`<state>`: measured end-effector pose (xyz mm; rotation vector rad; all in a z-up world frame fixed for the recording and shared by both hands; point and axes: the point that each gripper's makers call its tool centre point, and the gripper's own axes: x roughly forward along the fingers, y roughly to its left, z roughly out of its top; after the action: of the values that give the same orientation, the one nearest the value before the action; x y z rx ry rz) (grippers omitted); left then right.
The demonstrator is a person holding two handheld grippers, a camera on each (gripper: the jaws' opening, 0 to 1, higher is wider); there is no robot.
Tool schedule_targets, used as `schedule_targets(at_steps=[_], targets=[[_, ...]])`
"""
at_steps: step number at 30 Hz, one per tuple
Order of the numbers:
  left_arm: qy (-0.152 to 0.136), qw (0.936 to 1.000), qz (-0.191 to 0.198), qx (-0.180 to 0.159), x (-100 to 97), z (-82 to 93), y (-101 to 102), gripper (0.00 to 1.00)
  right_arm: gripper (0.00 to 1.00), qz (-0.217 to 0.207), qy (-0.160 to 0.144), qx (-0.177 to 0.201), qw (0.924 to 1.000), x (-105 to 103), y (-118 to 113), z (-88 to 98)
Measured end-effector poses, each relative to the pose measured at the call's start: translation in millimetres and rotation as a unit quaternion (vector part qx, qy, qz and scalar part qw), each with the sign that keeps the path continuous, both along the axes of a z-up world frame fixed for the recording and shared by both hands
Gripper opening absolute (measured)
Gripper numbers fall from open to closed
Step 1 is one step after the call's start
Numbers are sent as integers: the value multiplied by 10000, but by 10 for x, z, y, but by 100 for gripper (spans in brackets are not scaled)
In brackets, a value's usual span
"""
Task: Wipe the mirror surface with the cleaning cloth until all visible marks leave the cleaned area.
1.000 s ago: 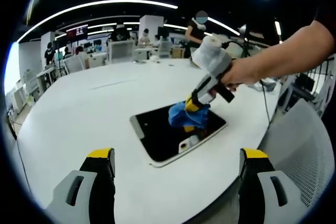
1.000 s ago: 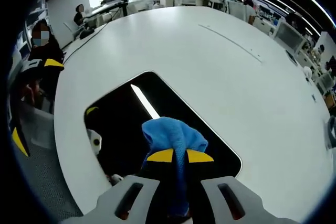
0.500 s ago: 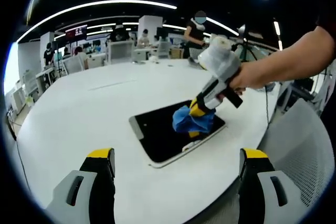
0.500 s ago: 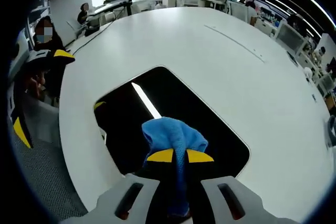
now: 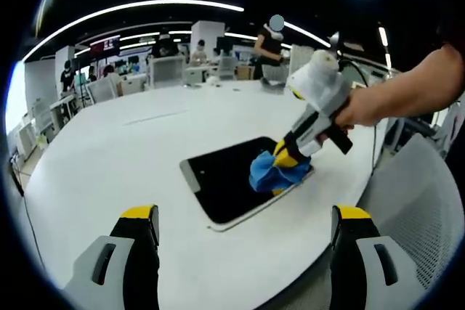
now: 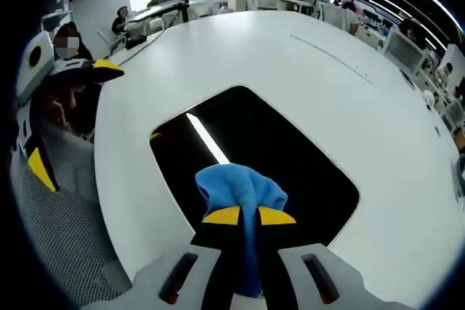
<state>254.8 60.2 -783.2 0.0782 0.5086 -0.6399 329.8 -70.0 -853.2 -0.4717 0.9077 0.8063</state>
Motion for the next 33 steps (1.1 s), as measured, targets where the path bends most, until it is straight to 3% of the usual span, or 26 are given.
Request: schedule_targets(at_steps=[15,33], targets=[[122,9999,10,-27,-15,-28,-7,99,2,78,19,36,10000,-165,10,-2],[95,10000,19,-3,-12,-26,-7,99,2,104,16,147,9998,-204,1,-4]])
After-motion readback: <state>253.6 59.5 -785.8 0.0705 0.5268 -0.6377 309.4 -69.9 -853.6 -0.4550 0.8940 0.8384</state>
